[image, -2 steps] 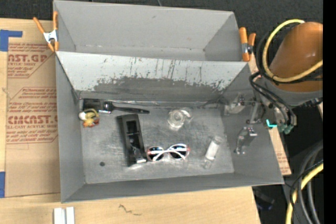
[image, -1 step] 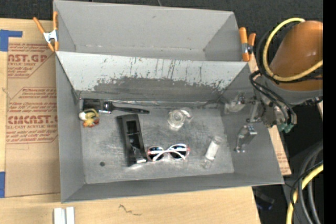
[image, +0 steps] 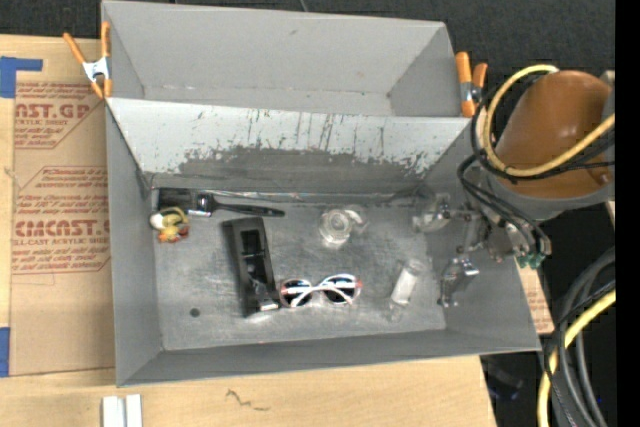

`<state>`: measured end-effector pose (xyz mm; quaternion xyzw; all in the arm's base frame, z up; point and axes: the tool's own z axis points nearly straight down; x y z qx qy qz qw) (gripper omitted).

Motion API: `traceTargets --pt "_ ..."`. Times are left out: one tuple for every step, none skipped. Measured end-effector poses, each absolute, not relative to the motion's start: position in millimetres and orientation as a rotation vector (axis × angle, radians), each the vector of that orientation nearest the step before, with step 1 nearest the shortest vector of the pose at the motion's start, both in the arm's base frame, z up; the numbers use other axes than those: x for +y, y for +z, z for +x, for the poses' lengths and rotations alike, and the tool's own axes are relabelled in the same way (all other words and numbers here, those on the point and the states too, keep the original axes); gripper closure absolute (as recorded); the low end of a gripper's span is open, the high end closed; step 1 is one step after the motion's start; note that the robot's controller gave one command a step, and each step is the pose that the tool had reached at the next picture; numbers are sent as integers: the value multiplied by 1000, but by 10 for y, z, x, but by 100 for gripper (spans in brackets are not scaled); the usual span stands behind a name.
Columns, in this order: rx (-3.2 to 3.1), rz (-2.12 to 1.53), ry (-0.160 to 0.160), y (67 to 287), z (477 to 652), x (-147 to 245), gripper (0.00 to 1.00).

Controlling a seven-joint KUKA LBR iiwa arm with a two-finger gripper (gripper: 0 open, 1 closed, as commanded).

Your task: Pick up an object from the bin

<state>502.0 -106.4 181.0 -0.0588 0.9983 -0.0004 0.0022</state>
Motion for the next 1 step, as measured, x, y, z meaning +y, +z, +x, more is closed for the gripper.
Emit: traceTargets --pt "3057 -726 1 1618 4972 -1101 0"
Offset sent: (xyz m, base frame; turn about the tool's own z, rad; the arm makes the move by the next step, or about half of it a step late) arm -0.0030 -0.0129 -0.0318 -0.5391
